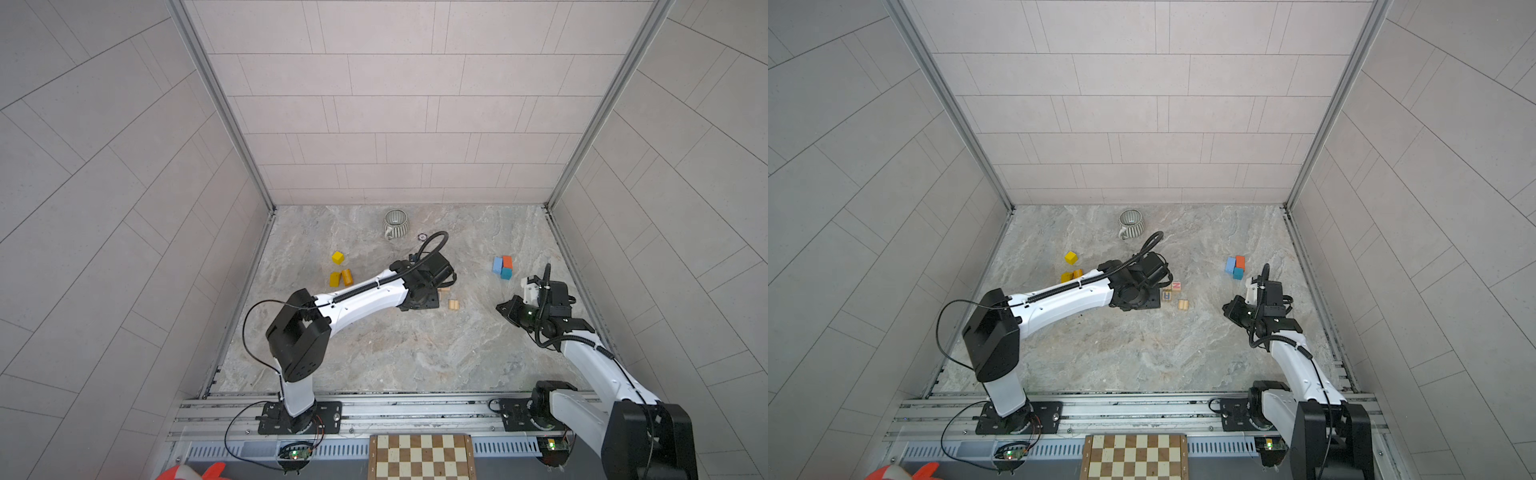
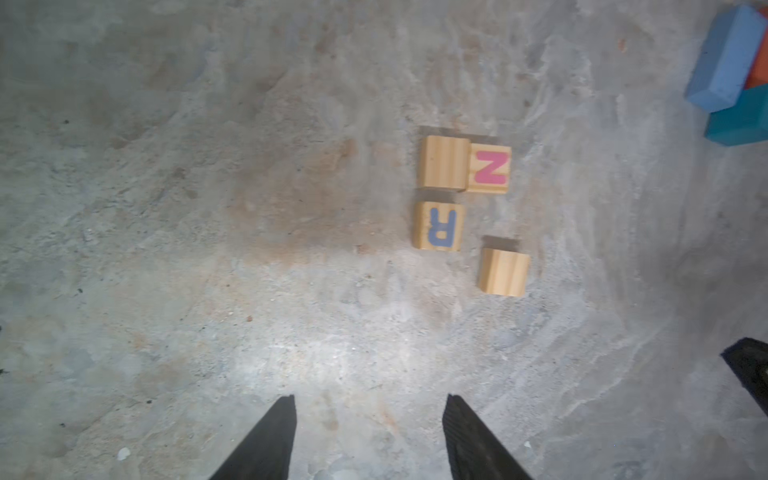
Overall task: Build the wood block tower
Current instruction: 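Raise the left gripper away while the right gripper moves toward the cubes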
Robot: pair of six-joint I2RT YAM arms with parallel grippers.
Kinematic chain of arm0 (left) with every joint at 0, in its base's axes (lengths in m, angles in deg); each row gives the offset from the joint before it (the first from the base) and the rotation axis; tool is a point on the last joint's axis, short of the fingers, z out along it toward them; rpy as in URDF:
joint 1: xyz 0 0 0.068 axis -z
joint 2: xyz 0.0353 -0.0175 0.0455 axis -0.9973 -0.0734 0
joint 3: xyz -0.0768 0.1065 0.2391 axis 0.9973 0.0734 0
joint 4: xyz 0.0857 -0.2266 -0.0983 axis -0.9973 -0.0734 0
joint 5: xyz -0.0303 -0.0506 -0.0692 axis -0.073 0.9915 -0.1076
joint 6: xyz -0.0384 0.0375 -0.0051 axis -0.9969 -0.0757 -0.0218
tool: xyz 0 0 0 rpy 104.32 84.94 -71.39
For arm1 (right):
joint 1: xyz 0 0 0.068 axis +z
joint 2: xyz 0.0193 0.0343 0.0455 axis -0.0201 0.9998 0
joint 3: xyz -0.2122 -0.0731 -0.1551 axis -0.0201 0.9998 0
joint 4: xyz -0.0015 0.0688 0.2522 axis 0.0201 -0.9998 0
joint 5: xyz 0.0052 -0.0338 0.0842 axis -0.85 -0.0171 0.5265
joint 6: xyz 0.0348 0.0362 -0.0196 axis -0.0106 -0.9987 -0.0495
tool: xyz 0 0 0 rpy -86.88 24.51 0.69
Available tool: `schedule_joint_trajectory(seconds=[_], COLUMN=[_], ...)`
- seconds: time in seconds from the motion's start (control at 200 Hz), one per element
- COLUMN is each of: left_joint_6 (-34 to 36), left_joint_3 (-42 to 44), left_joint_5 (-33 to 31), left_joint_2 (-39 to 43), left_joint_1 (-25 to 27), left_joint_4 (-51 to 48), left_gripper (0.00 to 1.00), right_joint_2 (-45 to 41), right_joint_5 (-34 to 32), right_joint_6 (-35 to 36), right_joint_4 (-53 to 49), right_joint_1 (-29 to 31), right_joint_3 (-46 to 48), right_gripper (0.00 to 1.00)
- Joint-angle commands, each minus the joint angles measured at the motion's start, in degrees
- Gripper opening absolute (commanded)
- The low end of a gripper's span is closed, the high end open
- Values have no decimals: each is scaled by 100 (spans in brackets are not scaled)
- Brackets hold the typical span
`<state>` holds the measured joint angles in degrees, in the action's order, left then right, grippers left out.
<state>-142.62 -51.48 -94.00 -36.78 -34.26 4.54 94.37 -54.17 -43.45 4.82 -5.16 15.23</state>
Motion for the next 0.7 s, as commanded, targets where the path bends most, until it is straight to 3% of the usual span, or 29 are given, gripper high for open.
schedule_joint_trajectory(seconds=[0.0,0.075,0.45,0.696], left_joint_6=[180,303,467,507], left_joint_3=[525,749,1370,1756], left_joint_5=[74,17,-262,-216], left_joint_2=[397,487,515,594], left_joint_1=[-185,-257,-500,-713], left_joint_4=[588,797,1515,1919], left_gripper=[63,63,63,63], right_joint_2=[251,494,2114,2528], right_joint_5=[-176,-166,157,-75], right_joint_6=[86,-29,47,1], right_joint_4=[84,269,530,727], right_joint_1=[357,539,1141,1455], right_joint_3=[-92,-86,-605,-810], right_gripper=[4,0,0,0])
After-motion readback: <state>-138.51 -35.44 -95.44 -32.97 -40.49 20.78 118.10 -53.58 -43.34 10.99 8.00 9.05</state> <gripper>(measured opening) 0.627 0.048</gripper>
